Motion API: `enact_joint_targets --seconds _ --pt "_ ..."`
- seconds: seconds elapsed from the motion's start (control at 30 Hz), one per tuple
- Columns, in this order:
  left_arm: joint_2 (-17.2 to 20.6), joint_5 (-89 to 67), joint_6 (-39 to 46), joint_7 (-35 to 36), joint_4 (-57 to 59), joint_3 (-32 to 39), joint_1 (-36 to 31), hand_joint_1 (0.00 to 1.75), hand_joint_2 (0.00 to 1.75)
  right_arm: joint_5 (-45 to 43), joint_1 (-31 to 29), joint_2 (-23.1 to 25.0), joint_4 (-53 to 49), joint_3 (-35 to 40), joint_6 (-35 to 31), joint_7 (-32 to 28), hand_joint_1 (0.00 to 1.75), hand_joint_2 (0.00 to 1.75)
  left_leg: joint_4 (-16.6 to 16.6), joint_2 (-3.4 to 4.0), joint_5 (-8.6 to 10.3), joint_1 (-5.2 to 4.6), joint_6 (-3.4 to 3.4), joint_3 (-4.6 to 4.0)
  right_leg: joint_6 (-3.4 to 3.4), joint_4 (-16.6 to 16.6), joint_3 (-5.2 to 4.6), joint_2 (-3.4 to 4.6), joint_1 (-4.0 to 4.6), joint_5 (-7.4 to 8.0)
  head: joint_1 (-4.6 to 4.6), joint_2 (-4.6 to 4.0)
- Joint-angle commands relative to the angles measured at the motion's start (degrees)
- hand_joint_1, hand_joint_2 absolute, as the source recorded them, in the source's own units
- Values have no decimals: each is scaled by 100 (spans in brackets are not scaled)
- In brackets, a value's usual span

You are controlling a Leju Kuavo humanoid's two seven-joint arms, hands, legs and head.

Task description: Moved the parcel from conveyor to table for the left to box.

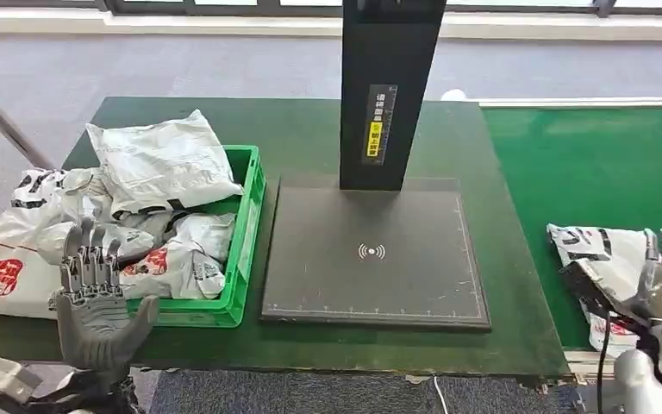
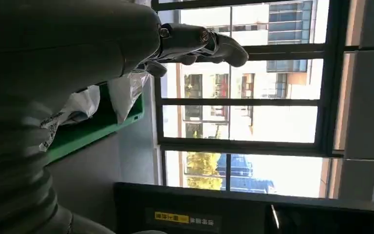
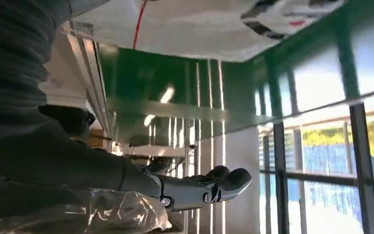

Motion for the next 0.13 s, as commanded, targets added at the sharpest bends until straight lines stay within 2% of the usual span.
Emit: enact_joint_targets --seconds 0.03,0.13 --pt "548 -6 71 107 272 -399 16 0 175 -100 -1034 -633 2370 135 656 203 0 175 -18 13 -1 -2 -4 22 -6 -15 15 26 -2 4 4 0" --pt "545 -5 75 116 263 -404 16 0 175 -96 -1057 -623 2397 141 643 209 0 175 -9 12 -2 -1 -3 11 -4 -7 3 21 -1 2 0 0"
